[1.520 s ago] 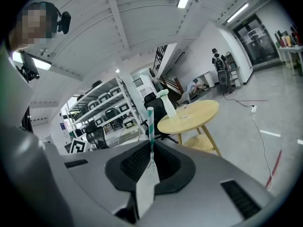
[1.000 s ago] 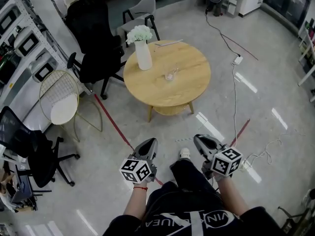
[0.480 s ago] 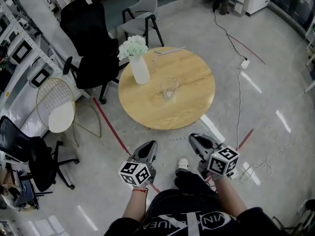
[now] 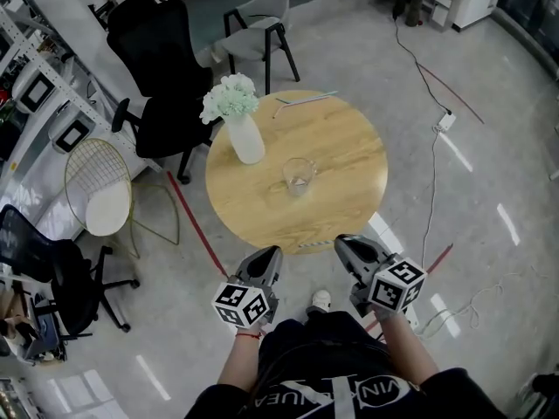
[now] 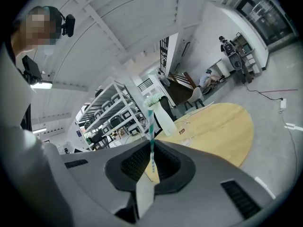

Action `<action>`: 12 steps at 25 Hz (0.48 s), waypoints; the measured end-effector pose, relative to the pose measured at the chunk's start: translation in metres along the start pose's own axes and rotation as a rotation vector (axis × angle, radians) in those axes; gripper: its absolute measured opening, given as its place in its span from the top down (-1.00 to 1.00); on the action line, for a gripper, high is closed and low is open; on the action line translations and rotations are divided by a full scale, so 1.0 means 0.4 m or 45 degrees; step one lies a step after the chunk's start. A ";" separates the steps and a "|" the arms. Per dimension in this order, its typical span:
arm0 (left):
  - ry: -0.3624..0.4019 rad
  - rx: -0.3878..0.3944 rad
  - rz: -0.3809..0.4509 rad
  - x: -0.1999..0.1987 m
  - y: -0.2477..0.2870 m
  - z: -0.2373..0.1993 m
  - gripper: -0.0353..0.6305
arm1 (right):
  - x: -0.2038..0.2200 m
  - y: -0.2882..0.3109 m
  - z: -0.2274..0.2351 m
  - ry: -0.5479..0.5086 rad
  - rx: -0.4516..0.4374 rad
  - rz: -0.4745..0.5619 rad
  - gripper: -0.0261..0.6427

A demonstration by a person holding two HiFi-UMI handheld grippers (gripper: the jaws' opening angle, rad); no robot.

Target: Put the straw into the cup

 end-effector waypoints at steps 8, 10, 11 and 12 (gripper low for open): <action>-0.001 -0.037 -0.040 0.014 0.047 0.014 0.84 | -0.047 0.021 0.059 0.011 -0.045 0.001 0.86; 0.007 -0.032 -0.036 0.002 0.067 0.011 0.84 | -0.060 0.031 0.076 0.008 -0.049 0.010 0.86; 0.010 -0.027 -0.034 -0.005 0.078 0.010 0.84 | -0.066 0.035 0.084 0.008 -0.049 0.014 0.86; 0.014 -0.022 -0.032 -0.011 0.088 0.010 0.84 | -0.072 0.039 0.092 0.007 -0.049 0.019 0.86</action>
Point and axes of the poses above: the fingertips, and each gripper's own axes: y forward along the fingers, z to its right, x out of its underside, the point moved 4 cm from there along -y, backward along the fingers, and after that the axes turned 15 degrees about -x, right-handed, at the moved point
